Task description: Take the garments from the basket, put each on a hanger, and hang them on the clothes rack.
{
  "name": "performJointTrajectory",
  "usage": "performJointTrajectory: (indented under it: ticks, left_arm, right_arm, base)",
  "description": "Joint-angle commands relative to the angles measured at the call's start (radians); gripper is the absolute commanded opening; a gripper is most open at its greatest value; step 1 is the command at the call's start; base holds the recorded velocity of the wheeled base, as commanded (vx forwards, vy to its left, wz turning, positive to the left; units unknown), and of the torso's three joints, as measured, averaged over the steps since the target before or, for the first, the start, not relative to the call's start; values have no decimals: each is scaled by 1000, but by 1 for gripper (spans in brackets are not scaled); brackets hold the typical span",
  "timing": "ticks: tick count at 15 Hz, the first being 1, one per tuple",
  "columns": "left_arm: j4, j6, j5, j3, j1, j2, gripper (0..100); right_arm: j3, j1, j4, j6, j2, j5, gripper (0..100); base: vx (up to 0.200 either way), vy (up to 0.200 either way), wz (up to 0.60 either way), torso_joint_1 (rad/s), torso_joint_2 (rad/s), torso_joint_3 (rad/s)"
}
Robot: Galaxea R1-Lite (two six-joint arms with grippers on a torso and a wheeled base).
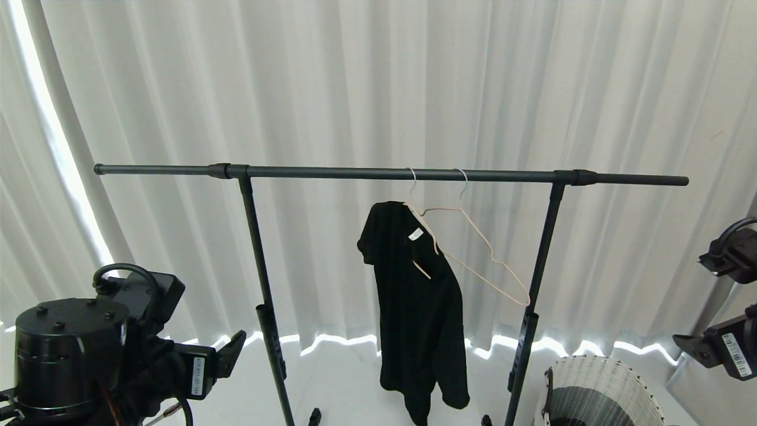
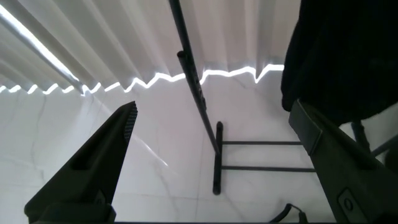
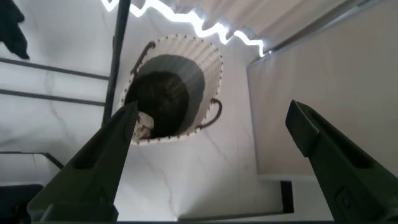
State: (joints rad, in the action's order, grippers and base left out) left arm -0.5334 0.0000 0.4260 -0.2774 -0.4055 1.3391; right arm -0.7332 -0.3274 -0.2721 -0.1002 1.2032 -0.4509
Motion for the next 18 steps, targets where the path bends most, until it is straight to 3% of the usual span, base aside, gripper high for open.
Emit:
performJointTrajectory:
  ticks: [1, 6, 18]
  left_arm:
    - [0, 0, 0, -9, 1, -6, 100]
    - [0, 0, 2, -11, 1, -8, 100]
    - [0, 0, 2, -8, 1, -20, 100]
  right_arm:
    - [0, 8, 1, 2, -2, -2, 100]
    - [89, 28, 2, -3, -80, -2, 100]
    - [97, 28, 17, -10, -106, 1, 100]
  base:
    - [-200, 0, 0, -2, 2, 7]
    - [-200, 0, 0, 2, 6, 3]
    - [0, 0, 0, 0, 0, 0]
